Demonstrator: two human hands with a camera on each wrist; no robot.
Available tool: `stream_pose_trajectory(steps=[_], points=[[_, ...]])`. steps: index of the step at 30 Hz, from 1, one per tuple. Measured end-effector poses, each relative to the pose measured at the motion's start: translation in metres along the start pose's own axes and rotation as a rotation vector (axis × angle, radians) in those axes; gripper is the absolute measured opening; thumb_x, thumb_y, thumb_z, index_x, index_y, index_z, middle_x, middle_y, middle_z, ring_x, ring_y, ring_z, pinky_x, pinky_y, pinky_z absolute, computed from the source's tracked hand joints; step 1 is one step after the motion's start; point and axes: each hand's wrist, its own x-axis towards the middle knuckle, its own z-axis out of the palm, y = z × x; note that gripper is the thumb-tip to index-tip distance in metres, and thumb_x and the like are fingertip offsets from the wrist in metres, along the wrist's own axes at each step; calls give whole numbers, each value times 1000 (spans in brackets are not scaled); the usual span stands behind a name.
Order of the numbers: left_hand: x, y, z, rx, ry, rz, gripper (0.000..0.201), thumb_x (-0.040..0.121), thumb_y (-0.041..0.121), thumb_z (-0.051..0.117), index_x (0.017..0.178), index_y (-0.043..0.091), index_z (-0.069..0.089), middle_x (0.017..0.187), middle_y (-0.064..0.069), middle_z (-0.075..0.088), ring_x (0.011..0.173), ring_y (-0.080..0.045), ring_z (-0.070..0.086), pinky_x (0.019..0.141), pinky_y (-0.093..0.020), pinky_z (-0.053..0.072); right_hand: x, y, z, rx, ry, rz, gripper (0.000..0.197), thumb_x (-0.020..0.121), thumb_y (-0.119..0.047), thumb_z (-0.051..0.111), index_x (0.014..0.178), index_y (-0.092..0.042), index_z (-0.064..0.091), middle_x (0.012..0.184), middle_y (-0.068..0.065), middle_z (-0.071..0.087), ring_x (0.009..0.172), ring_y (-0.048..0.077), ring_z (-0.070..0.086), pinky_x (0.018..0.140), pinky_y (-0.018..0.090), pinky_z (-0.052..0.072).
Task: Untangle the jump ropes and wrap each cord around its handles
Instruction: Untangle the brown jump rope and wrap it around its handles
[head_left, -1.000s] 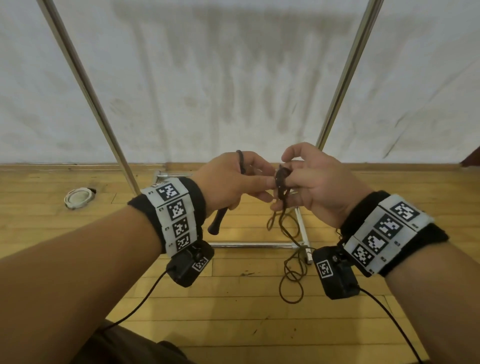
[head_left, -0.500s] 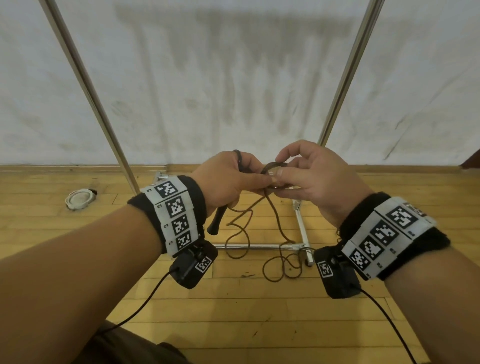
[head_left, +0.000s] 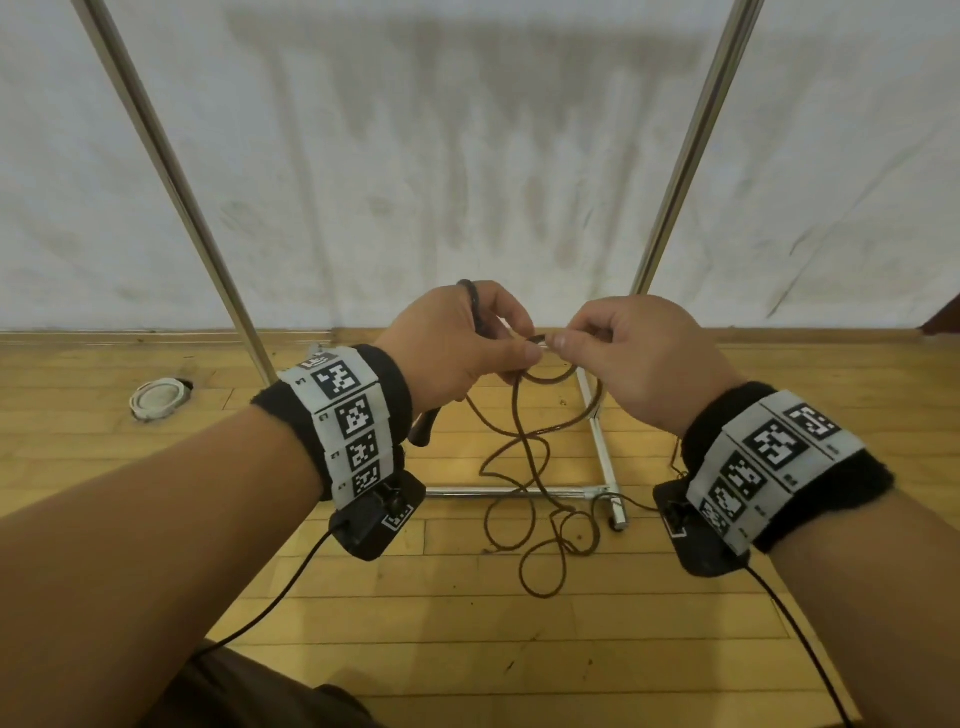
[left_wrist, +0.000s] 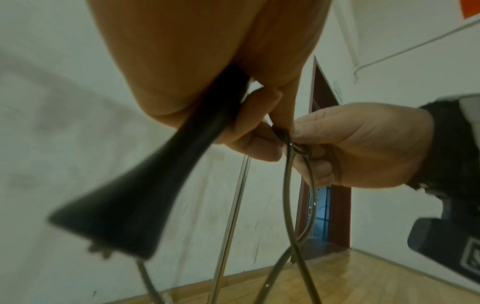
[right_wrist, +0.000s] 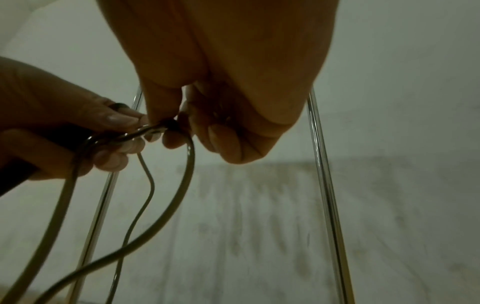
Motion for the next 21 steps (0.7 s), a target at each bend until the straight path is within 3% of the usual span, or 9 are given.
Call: stream_pose_trajectory(steps=[2, 5, 7, 10, 14, 16, 18, 21], points=[[1, -1, 0, -18, -12, -7, 16, 91, 21, 83, 98, 18, 69, 80, -5, 80, 41, -2, 51, 41, -19, 38, -1, 1, 4, -43, -2, -10, 27, 99, -44, 59, 88, -23, 71, 72, -7, 58, 68, 6, 54, 59, 25, 35], [0, -1, -1, -18, -54, -23, 17, 92, 22, 83, 95, 17, 68, 79, -7, 80, 41, -4, 51, 42, -22, 39, -2, 0, 4, -57, -56, -115, 17, 98, -39, 61, 111, -31, 71, 97, -10, 61, 89, 5, 58, 74, 21, 42], [-2, -1, -1, -15, -103, -15, 14, 95, 25, 79, 94, 16, 68, 80, -6, 80, 42, -5, 53, 42, -20, 39, -2, 0, 3, -3, -95, -173, 19, 97, -33, 65, 114, -33, 72, 99, -14, 66, 93, 4, 61, 79, 21, 47], [-5, -1, 0, -38, -177, -5, 11, 102, 24, 71, 97, 15, 68, 87, -8, 81, 46, -5, 57, 43, -17, 41, -2, 1, 2, 99, -97, -132, 10, 97, -27, 68, 102, -29, 76, 82, -12, 73, 83, 1, 67, 71, 16, 53], [-7, -1, -4, -183, -275, -10, 7, 101, 14, 70, 100, 13, 64, 94, -14, 81, 50, -6, 61, 44, -17, 44, -5, -3, 3, 371, -148, -1, 8, 98, -15, 67, 100, -17, 74, 80, 3, 76, 69, 17, 75, 63, 32, 63], [-8, -1, -8, -259, -317, -17, 8, 96, 11, 73, 97, 13, 65, 91, -12, 80, 51, -6, 64, 43, -16, 44, -7, -6, 2, 500, -208, 59, 7, 99, -12, 65, 103, -9, 71, 80, 10, 76, 67, 24, 76, 56, 32, 62], [-8, 0, -8, -268, -311, -30, 8, 90, 14, 74, 92, 18, 67, 89, -12, 79, 48, -9, 60, 43, -18, 43, -7, -9, 2, 561, -263, 85, 10, 101, -13, 62, 105, -5, 67, 78, 9, 76, 67, 27, 76, 53, 28, 60], [-7, -1, -2, -231, -258, -29, 9, 87, 17, 74, 86, 21, 66, 85, -11, 76, 49, -16, 53, 45, -22, 42, -8, -14, 3, 537, -262, 55, 17, 105, -18, 55, 102, -4, 65, 79, 8, 77, 66, 27, 76, 54, 31, 62]])
